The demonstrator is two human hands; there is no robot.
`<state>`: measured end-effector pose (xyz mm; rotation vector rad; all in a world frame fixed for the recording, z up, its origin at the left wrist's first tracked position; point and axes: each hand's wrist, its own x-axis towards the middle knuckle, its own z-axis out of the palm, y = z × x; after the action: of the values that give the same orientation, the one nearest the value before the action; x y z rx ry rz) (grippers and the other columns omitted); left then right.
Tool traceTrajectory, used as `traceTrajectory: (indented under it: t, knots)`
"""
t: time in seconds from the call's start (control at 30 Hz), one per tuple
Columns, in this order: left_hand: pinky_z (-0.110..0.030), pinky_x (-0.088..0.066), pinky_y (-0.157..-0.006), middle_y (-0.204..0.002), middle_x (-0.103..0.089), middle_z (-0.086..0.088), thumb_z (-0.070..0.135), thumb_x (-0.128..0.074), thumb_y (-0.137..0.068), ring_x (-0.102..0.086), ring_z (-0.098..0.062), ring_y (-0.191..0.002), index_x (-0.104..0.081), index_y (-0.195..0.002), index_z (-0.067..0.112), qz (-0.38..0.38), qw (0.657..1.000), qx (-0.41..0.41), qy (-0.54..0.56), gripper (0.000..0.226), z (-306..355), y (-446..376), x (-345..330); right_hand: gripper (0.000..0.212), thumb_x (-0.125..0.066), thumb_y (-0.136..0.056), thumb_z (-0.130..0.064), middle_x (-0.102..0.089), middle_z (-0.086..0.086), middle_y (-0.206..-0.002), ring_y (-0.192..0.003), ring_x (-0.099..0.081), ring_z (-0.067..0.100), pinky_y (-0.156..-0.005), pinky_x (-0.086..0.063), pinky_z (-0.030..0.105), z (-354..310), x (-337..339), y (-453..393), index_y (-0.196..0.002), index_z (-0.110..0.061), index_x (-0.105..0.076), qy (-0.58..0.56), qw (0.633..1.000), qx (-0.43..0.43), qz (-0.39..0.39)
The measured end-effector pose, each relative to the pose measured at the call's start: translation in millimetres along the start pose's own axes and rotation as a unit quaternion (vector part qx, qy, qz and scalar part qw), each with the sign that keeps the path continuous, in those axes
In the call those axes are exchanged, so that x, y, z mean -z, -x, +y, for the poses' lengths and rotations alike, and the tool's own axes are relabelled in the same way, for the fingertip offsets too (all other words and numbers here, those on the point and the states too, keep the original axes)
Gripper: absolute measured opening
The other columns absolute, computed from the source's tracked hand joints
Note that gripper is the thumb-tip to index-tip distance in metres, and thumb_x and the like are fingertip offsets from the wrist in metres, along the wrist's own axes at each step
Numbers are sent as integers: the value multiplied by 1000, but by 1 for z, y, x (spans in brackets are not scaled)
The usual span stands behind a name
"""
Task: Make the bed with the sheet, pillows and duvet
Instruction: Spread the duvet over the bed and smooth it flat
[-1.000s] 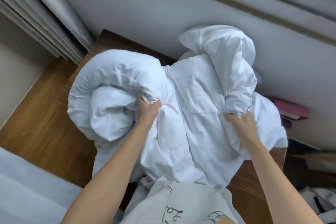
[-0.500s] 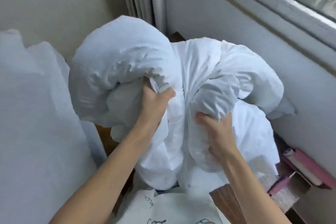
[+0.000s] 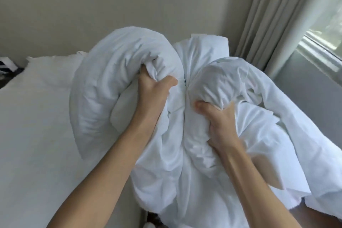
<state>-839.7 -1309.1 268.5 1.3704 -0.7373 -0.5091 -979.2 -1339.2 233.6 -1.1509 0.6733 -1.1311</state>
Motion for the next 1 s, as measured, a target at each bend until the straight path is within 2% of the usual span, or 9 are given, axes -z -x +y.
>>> traceTrajectory:
  t: [0.23, 0.4, 0.47, 0.6, 0.67, 0.7, 0.77, 0.87, 1.0]
  knots:
    - [-13, -42, -56, -83, -54, 7, 1, -67, -71, -53, -1, -63, -54, -121, -8, 138, 986, -97, -10, 52, 52, -124, 127, 56, -73, -52, -21, -70, 11, -101, -99, -66, 32, -88, -53, 52, 8, -177, -102, -106, -11, -63, -68, 986, 37, -147]
    - [-11, -46, -60, -108, -64, -1, 3, -68, -73, -61, -4, -78, -55, -127, 8, 280, 950, -137, -32, 56, 85, -185, 239, 58, -74, -52, -23, -69, 12, -105, -101, -66, 29, -92, -51, 54, 25, -327, -150, -107, -11, -62, -106, 953, 28, -284]
    - [-10, -44, -58, -108, -60, -1, 1, -67, -76, -58, -5, -77, -52, -130, 8, 344, 927, -139, -45, 57, 93, -208, 281, 58, -75, -55, -18, -67, 16, -107, -102, -65, 31, -93, -51, 54, 34, -385, -163, -110, -5, -61, -118, 935, 17, -334]
    - [-10, -47, -63, -130, -57, -10, 5, -66, -79, -57, -10, -93, -43, -140, 8, 446, 882, -134, -76, 65, 85, -257, 370, 32, -69, -68, -7, -68, 7, -95, -93, -67, 23, -87, -56, 42, 68, -489, -189, -99, -11, -62, -127, 895, -29, -426]
    - [-8, -45, -83, -142, -47, -3, 11, -69, -83, -52, -11, -114, -27, -149, 13, 490, 863, -82, -95, 79, 57, -278, 418, 26, -73, -75, -12, -67, 0, -98, -93, -65, 17, -86, -54, 36, 102, -538, -209, -98, -19, -61, -72, 884, -51, -459]
    - [-11, -38, -95, -148, -39, -1, 16, -72, -82, -45, -10, -123, -17, -152, 12, 504, 857, -43, -93, 89, 35, -284, 440, 32, -73, -80, -18, -65, 0, -108, -100, -62, 16, -89, -51, 34, 131, -559, -221, -108, -18, -59, -16, 879, -66, -471]
    - [-27, -29, -112, -154, -30, -7, 18, -76, -78, -37, -16, -134, -7, -153, 5, 523, 845, 74, -87, 103, -22, -286, 481, 60, -71, -85, -29, -54, 5, -132, -120, -52, 22, -97, -42, 31, 204, -592, -248, -135, -10, -44, 133, 852, -85, -499]
    - [-40, -41, -105, -145, -41, -19, 11, -72, -83, -46, -31, -128, -22, -149, 3, 550, 779, 277, -117, 84, -127, -267, 500, 69, -66, -88, -31, -46, 14, -142, -129, -45, 30, -102, -35, 34, 326, -589, -284, -143, -6, -33, 357, 764, -71, -532]
    - [-33, -38, -104, -145, -41, -18, 11, -68, -87, -45, -30, -128, -30, -147, 2, 533, 740, 402, -79, 72, -235, -257, 452, 60, -63, -87, -28, -50, 16, -137, -126, -48, 30, -98, -39, 34, 440, -530, -315, -140, -10, -40, 480, 639, -96, -594]
